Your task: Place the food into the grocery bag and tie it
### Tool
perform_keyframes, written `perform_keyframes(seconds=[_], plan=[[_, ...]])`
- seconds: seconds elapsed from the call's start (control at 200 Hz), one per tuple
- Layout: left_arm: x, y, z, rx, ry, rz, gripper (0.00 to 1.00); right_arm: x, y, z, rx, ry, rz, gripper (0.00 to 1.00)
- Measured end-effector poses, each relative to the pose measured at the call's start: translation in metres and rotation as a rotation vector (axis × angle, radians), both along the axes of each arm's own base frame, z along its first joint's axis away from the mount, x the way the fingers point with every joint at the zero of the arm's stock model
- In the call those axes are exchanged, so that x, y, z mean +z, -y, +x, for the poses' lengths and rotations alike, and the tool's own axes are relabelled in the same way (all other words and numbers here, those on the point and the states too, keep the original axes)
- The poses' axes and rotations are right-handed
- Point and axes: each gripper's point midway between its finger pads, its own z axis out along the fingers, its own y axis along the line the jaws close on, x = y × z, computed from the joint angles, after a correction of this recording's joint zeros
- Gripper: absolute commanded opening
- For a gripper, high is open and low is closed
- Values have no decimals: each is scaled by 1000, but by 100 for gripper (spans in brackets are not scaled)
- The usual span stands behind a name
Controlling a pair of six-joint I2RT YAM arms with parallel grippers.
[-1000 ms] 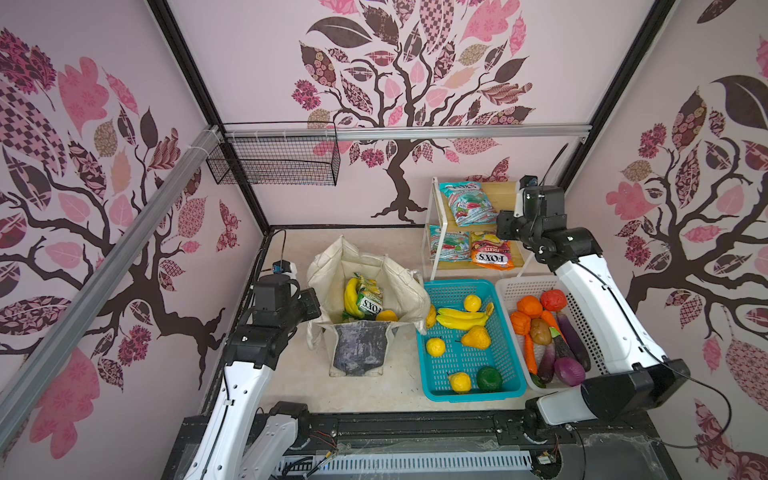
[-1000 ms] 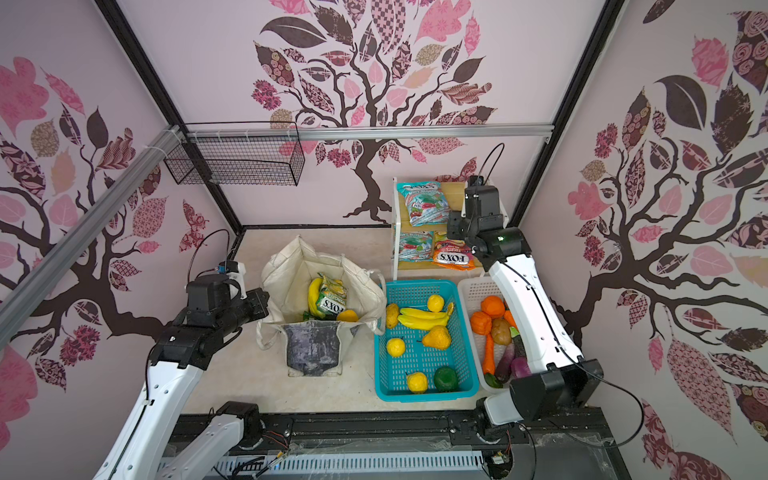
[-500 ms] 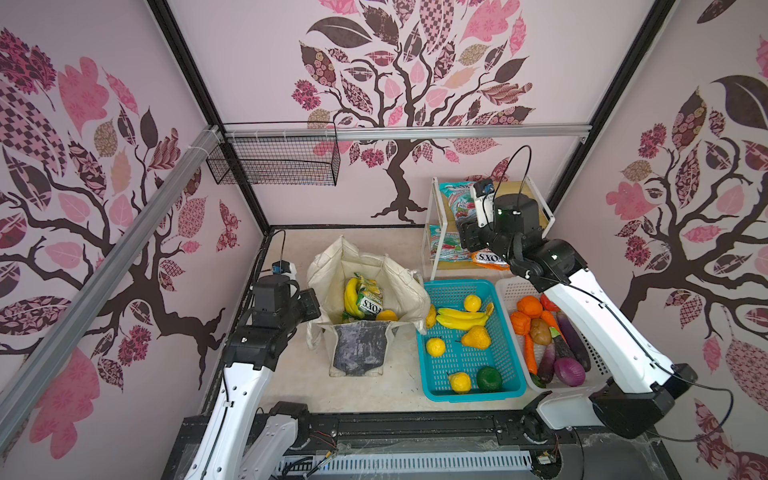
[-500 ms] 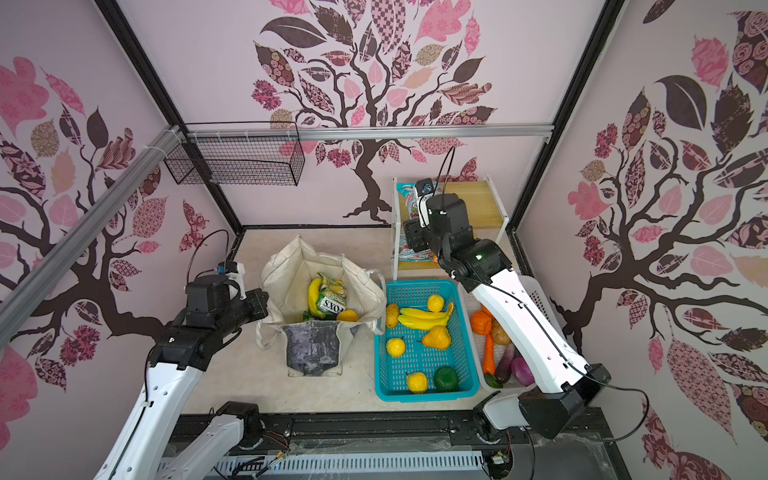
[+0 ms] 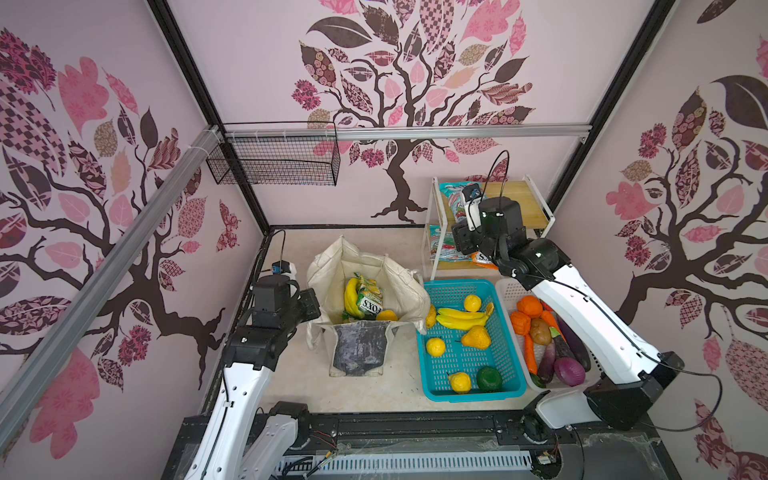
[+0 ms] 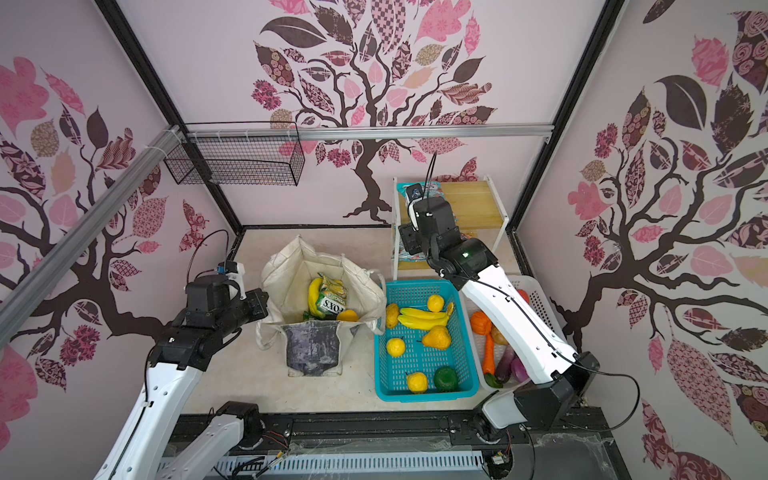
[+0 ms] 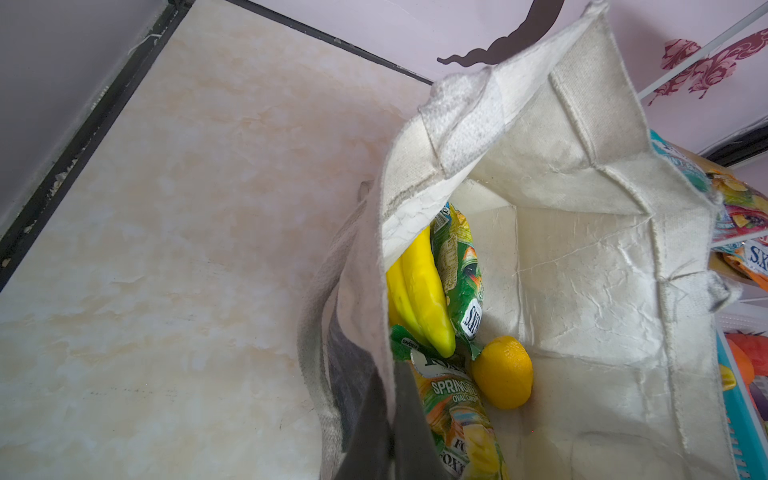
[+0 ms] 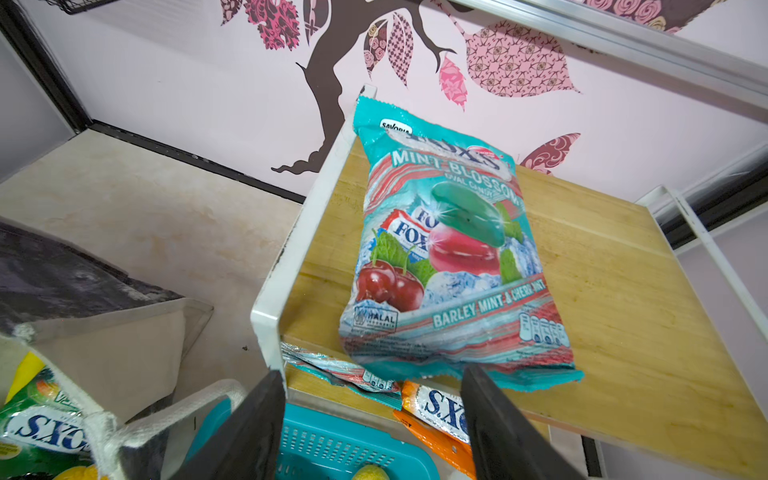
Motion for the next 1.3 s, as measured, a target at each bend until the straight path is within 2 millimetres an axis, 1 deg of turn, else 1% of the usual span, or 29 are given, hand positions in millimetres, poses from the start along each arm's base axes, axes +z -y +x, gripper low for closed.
perform_keyframes(seconds=[0.16, 0.27, 0.34, 0.42, 0.48, 0.605, 0.695, 0.87, 0.97, 1.05, 1.14, 1.225, 1.3], plan=[[0, 0, 0, 0, 0, 0, 0, -22, -1, 1, 6, -35, -34, 72], [0, 0, 0, 0, 0, 0, 0, -29, -4, 2, 14, -47, -44, 63], [0, 0, 0, 0, 0, 0, 0, -28, -5, 4, 15, -42, -47, 57], [0, 0, 0, 0, 0, 0, 0, -27, -5, 5, 15, -36, -50, 55], [0, 0, 0, 0, 0, 1, 0, -26, -6, 5, 14, -31, -48, 50], [0, 0, 0, 0, 0, 0, 0, -23, -7, 7, 13, -19, -37, 37], [0, 0, 0, 0, 0, 1, 0, -22, -7, 7, 20, -16, -44, 26], [0, 0, 0, 0, 0, 1, 0, -17, -11, 5, 37, -14, -21, 23], [0, 0, 0, 0, 0, 1, 0, -17, -11, 3, 40, -27, -13, 21], [0, 0, 0, 0, 0, 0, 0, -10, -12, 0, 48, -30, 5, 16], [0, 0, 0, 0, 1, 0, 0, 9, -13, -4, 58, -14, 50, 8], [0, 0, 0, 0, 2, 0, 0, 31, -14, -10, 72, 18, 104, 7], [1, 0, 0, 0, 2, 0, 0, 45, -14, -17, 90, 37, 141, 9]])
